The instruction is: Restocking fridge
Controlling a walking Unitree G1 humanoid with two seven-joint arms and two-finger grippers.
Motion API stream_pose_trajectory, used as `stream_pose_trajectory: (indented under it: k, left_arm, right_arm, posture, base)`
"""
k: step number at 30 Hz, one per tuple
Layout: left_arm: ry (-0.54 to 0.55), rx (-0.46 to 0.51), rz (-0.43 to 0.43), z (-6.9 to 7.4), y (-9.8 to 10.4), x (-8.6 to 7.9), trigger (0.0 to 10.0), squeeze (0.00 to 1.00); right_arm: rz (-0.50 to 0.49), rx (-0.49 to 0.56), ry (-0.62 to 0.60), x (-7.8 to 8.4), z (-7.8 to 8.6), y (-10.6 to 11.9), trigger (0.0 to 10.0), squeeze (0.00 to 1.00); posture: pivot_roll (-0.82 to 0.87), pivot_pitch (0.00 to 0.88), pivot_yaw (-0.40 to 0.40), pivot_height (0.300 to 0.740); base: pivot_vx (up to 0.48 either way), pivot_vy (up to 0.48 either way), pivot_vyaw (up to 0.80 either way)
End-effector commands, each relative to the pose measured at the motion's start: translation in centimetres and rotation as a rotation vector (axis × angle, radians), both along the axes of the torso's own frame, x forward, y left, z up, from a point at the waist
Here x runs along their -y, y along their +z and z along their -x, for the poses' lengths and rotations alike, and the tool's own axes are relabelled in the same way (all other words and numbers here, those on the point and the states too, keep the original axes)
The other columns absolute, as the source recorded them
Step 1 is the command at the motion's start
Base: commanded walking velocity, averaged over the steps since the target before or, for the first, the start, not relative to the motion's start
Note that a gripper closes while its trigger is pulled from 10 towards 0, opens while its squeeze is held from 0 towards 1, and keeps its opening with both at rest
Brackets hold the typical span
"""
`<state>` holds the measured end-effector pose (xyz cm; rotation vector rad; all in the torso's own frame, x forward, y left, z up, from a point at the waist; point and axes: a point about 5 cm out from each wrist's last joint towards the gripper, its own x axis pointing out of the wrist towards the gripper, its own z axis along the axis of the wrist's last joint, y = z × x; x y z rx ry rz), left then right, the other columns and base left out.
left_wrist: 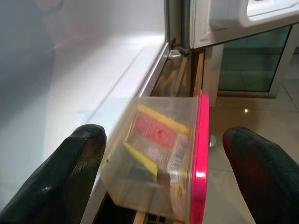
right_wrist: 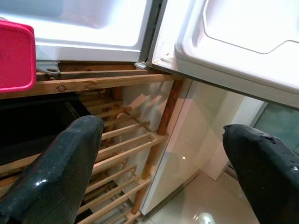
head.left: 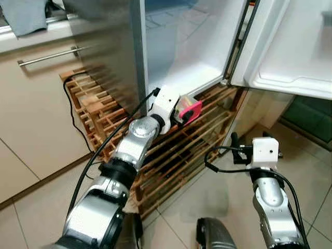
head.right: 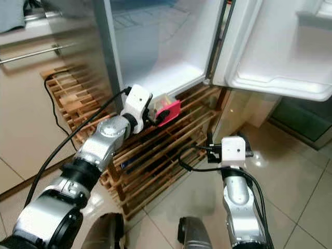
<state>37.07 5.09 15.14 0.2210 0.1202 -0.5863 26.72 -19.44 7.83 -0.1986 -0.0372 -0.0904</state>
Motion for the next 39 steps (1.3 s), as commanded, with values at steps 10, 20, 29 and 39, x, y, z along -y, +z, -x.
stream_pose_trajectory:
  k: [10, 20, 29, 39]
  left_arm:
    - [0.001, -0.099, -0.004, -0.7, -0.6, 0.4, 10.0, 0.00]
    - [-0.009, -0.127, -0.042, -0.8, -1.2, 1.2, 10.0, 0.00]
    - [-0.003, -0.129, -0.106, -0.7, -1.8, 1.2, 2.1, 0.00]
    - [0.015, -0.043, -0.182, -0.8, -1.9, 1.3, 0.0, 0.00]
  right_arm:
    - [-0.001, -0.008, 0.002, 0.1, -0.3, 0.0, 10.0, 0.10]
    - [0.001, -0.012, 0.003, 0.0, -0.3, 0.0, 10.0, 0.10]
    - [-0.001, -0.015, 0.002, -0.1, -0.3, -0.1, 10.0, 0.10]
    - [-0.002, -0.020, -0.001, -0.1, -0.3, -0.2, 10.0, 0.10]
  posture:
    - [-0.18, 0.000, 0.014, 0.635]
    - [-0.18, 0.000, 0.016, 0.635]
    - [-0.18, 0.000, 0.023, 0.635]
    - [-0.19, 0.000, 0.028, 0.635]
  base:
    - [0.000, 0.000, 0.00]
    - [0.000, 0.000, 0.00]
    - [0.000, 0.000, 0.00]
    - [0.000, 0.000, 0.00]
